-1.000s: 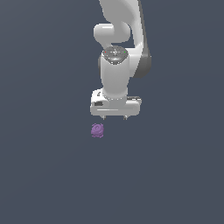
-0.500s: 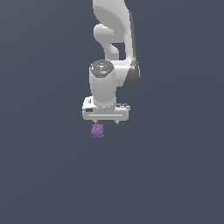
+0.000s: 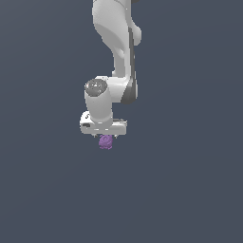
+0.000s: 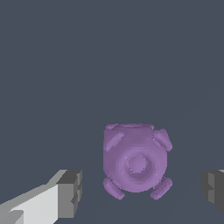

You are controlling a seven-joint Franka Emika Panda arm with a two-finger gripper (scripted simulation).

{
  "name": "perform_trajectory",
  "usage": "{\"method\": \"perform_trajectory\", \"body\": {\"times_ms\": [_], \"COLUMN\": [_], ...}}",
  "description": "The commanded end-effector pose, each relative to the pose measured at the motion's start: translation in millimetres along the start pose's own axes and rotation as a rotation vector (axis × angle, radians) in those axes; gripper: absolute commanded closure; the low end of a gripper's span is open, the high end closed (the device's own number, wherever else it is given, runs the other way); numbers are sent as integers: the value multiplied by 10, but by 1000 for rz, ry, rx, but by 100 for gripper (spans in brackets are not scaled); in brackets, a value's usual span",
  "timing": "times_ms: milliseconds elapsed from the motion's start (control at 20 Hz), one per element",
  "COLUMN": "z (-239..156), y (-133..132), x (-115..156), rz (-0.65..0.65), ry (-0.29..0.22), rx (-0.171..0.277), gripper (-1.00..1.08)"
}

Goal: Pick up the object and move it to a goal position.

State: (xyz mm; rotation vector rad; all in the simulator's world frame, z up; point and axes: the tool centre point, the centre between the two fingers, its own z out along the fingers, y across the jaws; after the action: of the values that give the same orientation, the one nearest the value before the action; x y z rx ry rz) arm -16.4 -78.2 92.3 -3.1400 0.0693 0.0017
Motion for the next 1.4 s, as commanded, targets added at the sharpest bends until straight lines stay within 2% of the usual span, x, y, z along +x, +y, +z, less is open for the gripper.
{"method": "perform_trajectory", "body": {"times_ms": [0, 250, 650, 950, 1000, 1350], "z": [27, 71, 432, 529, 529, 529], "y": [26, 17, 26, 29, 29, 29], "x": [-4, -6, -17, -7, -7, -7], "rz": [0, 1, 0, 0, 0, 0], "ry": [1, 0, 0, 1, 1, 1], "rx": [-1, 0, -1, -1, -1, -1], "gripper": [-92, -92, -92, -92, 108, 108]}}
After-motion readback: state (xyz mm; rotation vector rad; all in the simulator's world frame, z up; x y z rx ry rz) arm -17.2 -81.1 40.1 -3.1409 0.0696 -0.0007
